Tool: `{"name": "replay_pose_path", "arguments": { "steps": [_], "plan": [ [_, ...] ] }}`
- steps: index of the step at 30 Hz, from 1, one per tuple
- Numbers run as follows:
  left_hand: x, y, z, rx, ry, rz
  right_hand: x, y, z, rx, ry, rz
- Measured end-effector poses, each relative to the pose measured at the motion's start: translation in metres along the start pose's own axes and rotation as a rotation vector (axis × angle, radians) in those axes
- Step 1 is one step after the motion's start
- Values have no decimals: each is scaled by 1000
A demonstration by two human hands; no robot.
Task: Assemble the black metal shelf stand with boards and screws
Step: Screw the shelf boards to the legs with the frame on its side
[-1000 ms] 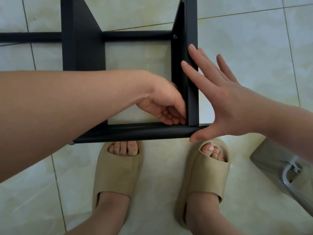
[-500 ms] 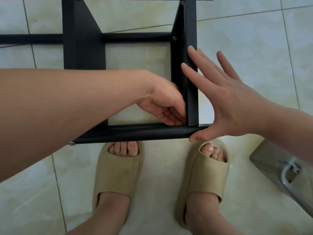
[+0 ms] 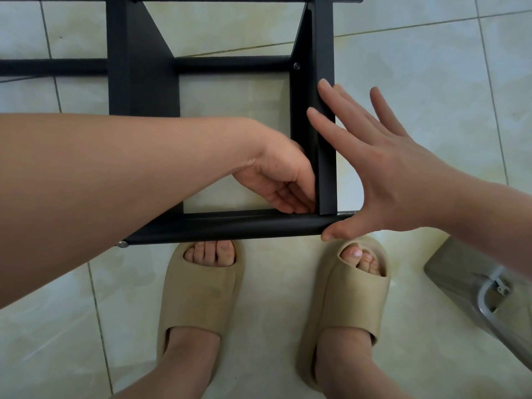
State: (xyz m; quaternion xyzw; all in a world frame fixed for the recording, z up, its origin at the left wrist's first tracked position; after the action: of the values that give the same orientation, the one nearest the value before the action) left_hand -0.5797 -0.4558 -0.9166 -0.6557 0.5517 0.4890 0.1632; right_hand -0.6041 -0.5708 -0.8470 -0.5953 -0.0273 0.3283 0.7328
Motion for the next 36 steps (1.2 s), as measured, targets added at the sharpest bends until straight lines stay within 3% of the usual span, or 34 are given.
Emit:
{"name": "replay_pose_path", "arguments": {
  "steps": [36],
  "plan": [
    [1, -1, 4, -89, -25, 13, 0, 3, 0, 20, -16, 6]
  ]
}}
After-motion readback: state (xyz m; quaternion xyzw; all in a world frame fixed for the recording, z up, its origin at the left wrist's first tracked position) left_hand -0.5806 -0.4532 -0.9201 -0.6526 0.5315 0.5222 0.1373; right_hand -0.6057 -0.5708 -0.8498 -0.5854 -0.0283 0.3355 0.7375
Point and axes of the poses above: each hand's wrist, its own x-axis towards the middle knuckle, its own y-axis out of the palm, z = x × y, the point moved 5 cm from there along x, towards the middle knuckle
